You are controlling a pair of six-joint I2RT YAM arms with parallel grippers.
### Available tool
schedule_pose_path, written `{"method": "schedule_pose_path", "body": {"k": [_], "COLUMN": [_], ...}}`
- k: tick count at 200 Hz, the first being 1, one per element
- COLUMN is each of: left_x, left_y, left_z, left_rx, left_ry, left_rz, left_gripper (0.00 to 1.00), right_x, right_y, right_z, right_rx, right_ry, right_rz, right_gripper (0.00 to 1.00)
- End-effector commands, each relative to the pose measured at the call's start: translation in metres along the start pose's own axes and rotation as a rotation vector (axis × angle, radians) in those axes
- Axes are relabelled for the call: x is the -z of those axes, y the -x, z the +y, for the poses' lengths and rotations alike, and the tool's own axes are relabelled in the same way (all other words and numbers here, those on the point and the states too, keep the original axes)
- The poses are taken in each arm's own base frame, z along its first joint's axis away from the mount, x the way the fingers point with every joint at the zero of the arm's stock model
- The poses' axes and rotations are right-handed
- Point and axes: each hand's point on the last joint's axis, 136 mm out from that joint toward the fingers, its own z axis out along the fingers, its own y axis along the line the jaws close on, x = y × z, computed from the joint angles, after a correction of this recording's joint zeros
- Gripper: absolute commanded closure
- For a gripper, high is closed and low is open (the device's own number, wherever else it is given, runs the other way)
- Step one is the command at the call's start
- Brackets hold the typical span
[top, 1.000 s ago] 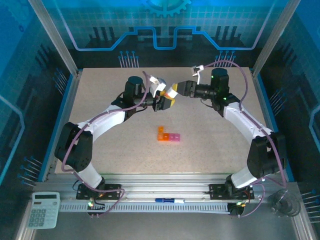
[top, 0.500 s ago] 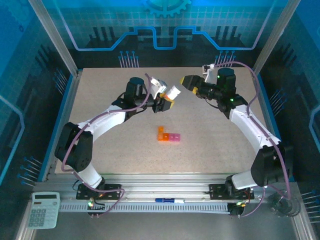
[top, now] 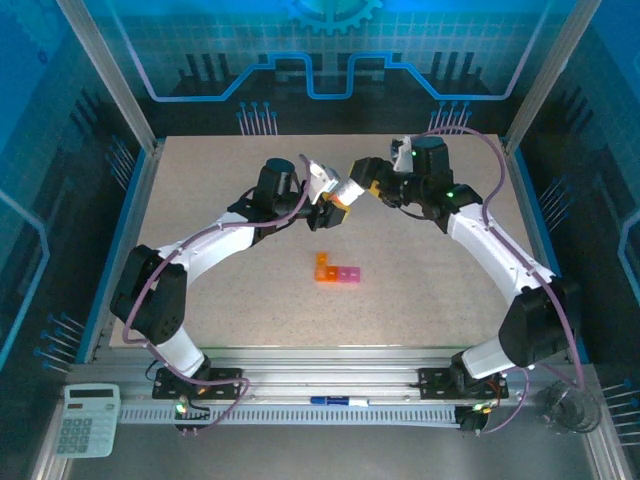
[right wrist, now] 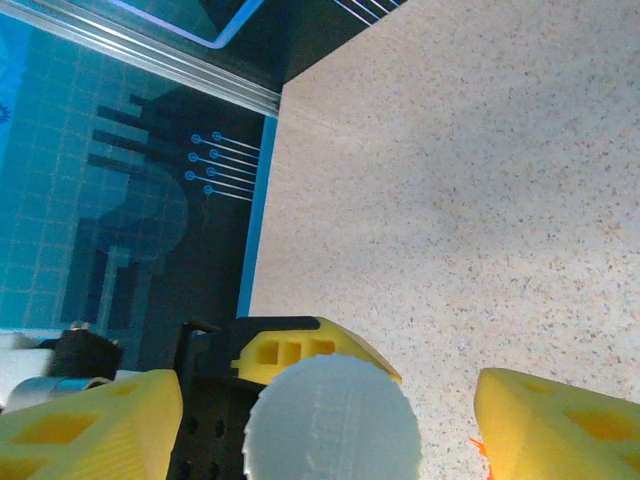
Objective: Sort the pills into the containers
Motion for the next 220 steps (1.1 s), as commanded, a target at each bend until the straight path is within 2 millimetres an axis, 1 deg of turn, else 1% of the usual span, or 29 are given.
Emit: {"method": "schedule_pose_path", "body": {"k": [1, 21, 46, 56, 79, 100, 111, 129, 156, 164, 184, 200, 209, 220], "left_x": [-0.002, -0.003, -0.003, -0.003, -0.003, 0.0, 0.003, 0.011, 0.019, 0.019, 0.018, 0.018, 0.017, 0.017], "left_y": [0.011, 0.011, 0.011, 0.012, 0.014, 0.019, 0.024, 0.034, 0.042, 0.042, 0.039, 0.035, 0.032, 0.029], "left_z": [-0.003, -0.003, -0.004, -0.003, -0.003, -0.005, -0.006, -0.007, -0.007, -0.008, -0.007, -0.005, -0.002, 0.0], "left_rx": [-0.037, -0.038, -0.035, -0.034, -0.022, 0.001, 0.03, 0.085, 0.127, 0.129, 0.129, 0.121, 0.116, 0.104], "left_ry": [-0.003, -0.004, -0.005, -0.004, -0.007, -0.029, -0.054, -0.108, -0.151, -0.155, -0.147, -0.131, -0.117, -0.102], "left_rz": [-0.014, -0.014, -0.016, -0.019, -0.026, -0.048, -0.068, -0.115, -0.162, -0.159, -0.148, -0.136, -0.126, -0.115], "left_gripper": [1.0, 1.0, 1.0, 1.0, 1.0, 1.0, 1.0, 1.0, 1.0, 1.0, 1.0, 1.0, 1.0, 1.0], "right_x": [-0.004, -0.005, -0.006, -0.006, -0.005, -0.002, 0.002, 0.01, 0.017, 0.017, 0.02, 0.026, 0.031, 0.035], "right_y": [-0.002, -0.005, -0.005, -0.006, -0.005, -0.002, -0.003, -0.005, -0.004, -0.004, 0.001, 0.007, 0.011, 0.015], "right_z": [0.004, 0.006, 0.01, 0.012, 0.019, 0.027, 0.033, 0.037, 0.034, 0.034, 0.038, 0.041, 0.042, 0.042], "right_rx": [0.015, 0.023, 0.036, 0.047, 0.1, 0.229, 0.313, 0.428, 0.469, 0.466, 0.445, 0.416, 0.394, 0.364], "right_ry": [-0.005, 0.002, 0.019, 0.03, 0.085, 0.179, 0.253, 0.338, 0.384, 0.383, 0.376, 0.352, 0.339, 0.32], "right_rz": [0.01, 0.017, 0.021, 0.028, 0.032, 0.032, 0.033, 0.022, 0.006, 0.004, -0.009, -0.039, -0.06, -0.084], "right_gripper": [0.25, 0.34, 0.49, 0.54, 0.57, 0.57, 0.57, 0.56, 0.54, 0.5, 0.34, 0.24, 0.21, 0.2]}}
